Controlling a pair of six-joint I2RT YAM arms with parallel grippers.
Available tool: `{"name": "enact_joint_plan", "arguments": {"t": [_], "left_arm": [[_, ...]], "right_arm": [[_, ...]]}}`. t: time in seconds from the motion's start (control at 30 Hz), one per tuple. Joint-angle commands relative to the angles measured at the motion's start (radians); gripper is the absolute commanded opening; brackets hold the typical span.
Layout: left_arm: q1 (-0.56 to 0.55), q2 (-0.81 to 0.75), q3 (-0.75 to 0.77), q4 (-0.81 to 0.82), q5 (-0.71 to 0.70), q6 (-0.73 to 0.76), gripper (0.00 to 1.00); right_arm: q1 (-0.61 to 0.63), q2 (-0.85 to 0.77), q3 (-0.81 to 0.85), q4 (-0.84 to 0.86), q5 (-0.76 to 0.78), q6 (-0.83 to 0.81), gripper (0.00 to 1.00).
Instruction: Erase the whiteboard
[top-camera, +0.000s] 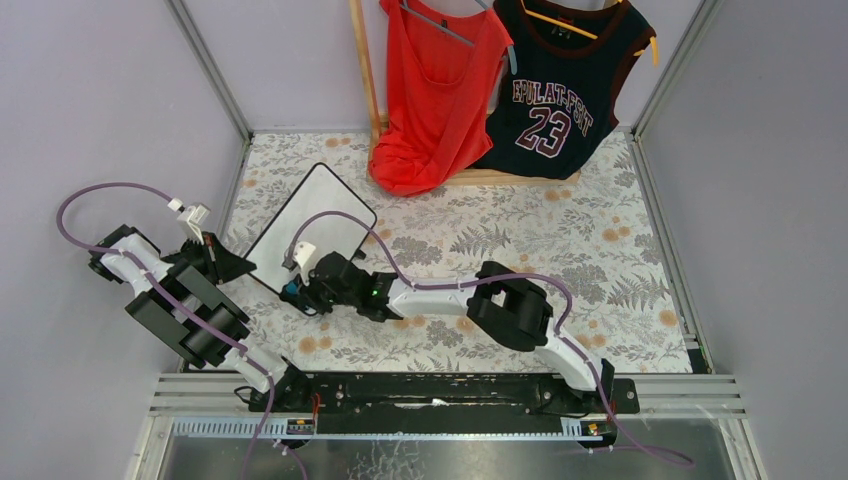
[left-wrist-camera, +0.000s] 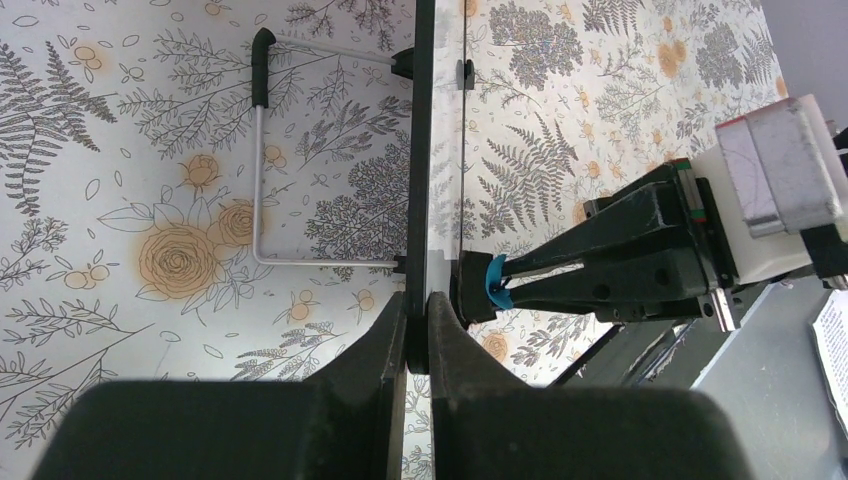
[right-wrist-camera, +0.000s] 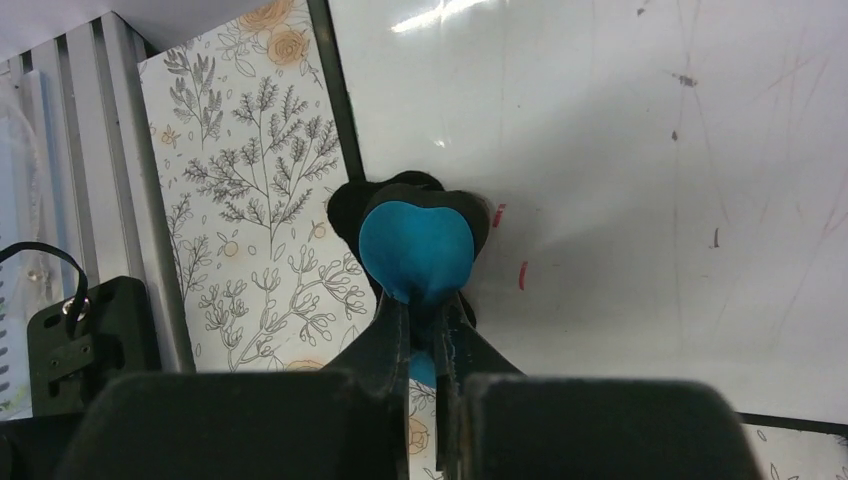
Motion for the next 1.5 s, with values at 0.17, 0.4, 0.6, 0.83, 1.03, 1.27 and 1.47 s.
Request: {"name": "enact_joint_plan", "arguments": {"t": [0.17,0.4,0.6,0.83,1.03,1.27,1.47], "left_arm": [[-0.019,0.012,-0.042,0.078,-0.207,0.1,0.0],[-0.018,0.011,-0.043,0.078,-0.209,0.1,0.0],[-0.018,0.014,-0.04,0.078,-0.211,0.099,0.0],[-0.019,0.016,-0.037,0.078,-0.204,0.098,0.0],[-0.02,0.016,-0.036,0.078,-0.207,0.095,0.0],[-0.019,0.015,-0.035,0.078,-0.203,0.095,0.0],[-0.018,0.015,-0.036,0.078,-0.207,0.096,0.0]], "right_arm": [[-0.044,0.016,0.012,0.047,0.035,0.004,0.0],[-0.135,0.045,0.019,0.031,0.047,-0.006,0.0],[-0.221,-0.002,-0.027,0.016,0.082,-0.038,0.0],[-0.25,-0.057,-0.068,0.024,0.049,-0.031,0.0],[-0.178,-0.047,-0.041,0.029,0.032,-0.015,0.0],[-0.067,-0.018,0.038,0.012,0.021,-0.005,0.0],[-0.011,-0.008,0.066,0.019,0.019,0.008,0.0]]}}
